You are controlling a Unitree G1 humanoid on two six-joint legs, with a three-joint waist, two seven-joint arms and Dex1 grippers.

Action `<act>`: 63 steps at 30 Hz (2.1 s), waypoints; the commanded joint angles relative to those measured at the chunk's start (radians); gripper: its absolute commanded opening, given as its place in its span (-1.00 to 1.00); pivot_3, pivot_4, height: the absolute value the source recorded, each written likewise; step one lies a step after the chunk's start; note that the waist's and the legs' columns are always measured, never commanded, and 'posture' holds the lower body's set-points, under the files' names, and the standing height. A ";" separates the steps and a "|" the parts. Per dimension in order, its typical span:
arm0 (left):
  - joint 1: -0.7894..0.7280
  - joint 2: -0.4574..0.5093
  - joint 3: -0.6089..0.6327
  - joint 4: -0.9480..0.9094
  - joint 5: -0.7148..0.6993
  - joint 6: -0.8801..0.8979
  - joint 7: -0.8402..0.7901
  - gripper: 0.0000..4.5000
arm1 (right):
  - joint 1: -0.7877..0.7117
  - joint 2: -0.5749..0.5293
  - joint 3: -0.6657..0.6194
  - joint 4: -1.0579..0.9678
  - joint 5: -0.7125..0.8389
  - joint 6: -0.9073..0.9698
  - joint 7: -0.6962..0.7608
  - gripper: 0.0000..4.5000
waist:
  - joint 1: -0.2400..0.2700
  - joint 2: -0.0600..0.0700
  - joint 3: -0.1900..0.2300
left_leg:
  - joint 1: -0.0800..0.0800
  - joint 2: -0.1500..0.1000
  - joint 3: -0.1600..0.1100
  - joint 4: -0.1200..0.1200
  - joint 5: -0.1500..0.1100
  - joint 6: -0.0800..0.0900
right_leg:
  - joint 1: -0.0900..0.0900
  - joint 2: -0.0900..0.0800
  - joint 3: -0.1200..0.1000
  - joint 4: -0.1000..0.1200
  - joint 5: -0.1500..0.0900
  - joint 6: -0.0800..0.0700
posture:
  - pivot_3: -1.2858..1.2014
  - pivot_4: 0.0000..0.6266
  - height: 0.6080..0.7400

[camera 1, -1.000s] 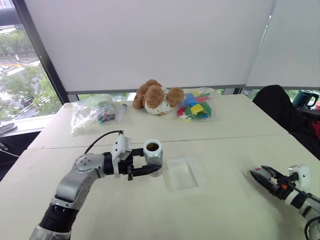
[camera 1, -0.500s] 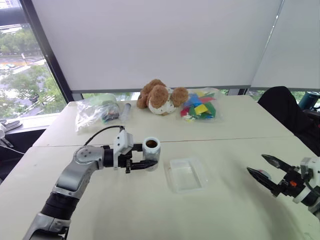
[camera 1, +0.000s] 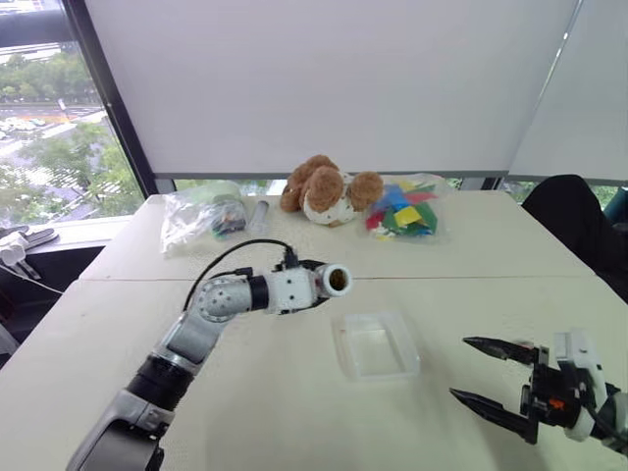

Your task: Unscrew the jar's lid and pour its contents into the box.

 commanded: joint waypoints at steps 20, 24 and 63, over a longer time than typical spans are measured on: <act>-0.298 -0.057 -0.495 0.387 1.235 0.143 1.577 0.10 | 0.077 0.117 -0.040 -0.111 -0.029 -0.014 -0.195 0.97 | -0.003 -0.003 0.002 | 0.000 -0.001 0.000 0.000 0.000 0.000 | 0.000 0.000 -0.001 0.002 -0.004 0.011 | 0.03 -0.52 1.00; -0.300 -0.075 -0.538 0.437 1.283 0.211 1.663 0.10 | 0.081 0.139 -0.024 -0.123 -0.037 -0.020 -0.214 0.97 | -0.002 -0.003 0.002 | 0.000 -0.002 0.000 0.000 0.000 0.000 | 0.000 -0.001 -0.001 0.002 -0.004 0.011 | 0.03 -0.52 1.00; 0.652 0.143 0.654 -0.124 -0.883 0.483 0.254 0.10 | -0.252 0.146 0.150 -0.023 0.090 -0.094 0.015 0.97 | -0.007 -0.002 0.000 | 0.002 0.000 -0.001 0.002 0.000 0.000 | -0.002 0.000 0.000 0.010 0.000 0.002 | 0.03 -0.52 1.00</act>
